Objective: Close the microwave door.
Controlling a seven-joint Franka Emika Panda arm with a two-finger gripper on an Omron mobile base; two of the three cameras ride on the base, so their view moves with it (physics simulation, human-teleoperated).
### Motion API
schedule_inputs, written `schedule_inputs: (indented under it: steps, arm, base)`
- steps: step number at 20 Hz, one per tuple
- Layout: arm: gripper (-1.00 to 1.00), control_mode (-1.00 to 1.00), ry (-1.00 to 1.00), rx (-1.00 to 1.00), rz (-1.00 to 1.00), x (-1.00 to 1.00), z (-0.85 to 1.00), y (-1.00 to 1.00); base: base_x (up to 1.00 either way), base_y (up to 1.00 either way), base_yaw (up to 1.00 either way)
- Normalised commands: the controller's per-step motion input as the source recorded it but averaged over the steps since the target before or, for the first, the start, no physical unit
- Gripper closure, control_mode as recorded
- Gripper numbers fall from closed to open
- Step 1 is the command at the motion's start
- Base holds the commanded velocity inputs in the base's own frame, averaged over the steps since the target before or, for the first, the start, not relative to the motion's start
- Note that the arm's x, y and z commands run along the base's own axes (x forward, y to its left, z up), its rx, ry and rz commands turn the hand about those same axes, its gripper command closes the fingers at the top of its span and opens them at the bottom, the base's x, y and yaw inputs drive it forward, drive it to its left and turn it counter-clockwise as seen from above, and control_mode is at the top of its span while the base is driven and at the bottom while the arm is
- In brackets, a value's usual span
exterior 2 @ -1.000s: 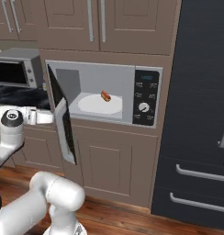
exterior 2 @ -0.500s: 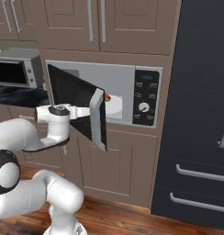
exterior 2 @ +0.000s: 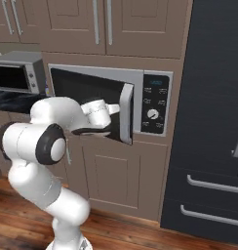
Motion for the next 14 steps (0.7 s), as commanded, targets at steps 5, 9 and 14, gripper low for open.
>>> schedule_inputs:
  steps: [5,9,14]
  arm:
    - [-1.00,-1.00,0.00,0.00,0.17,0.78,0.00,-0.22]
    - [-1.00,-1.00,0.01,0.01,0.14,0.65,0.14,-0.11]
    - [-1.00,-1.00,0.05,0.02,0.12,0.48,0.20,-0.10]
  base:
    - [0.00,0.00,0.00]
    - [0.00,0.00,0.00]
    - [0.00,0.00,0.00]
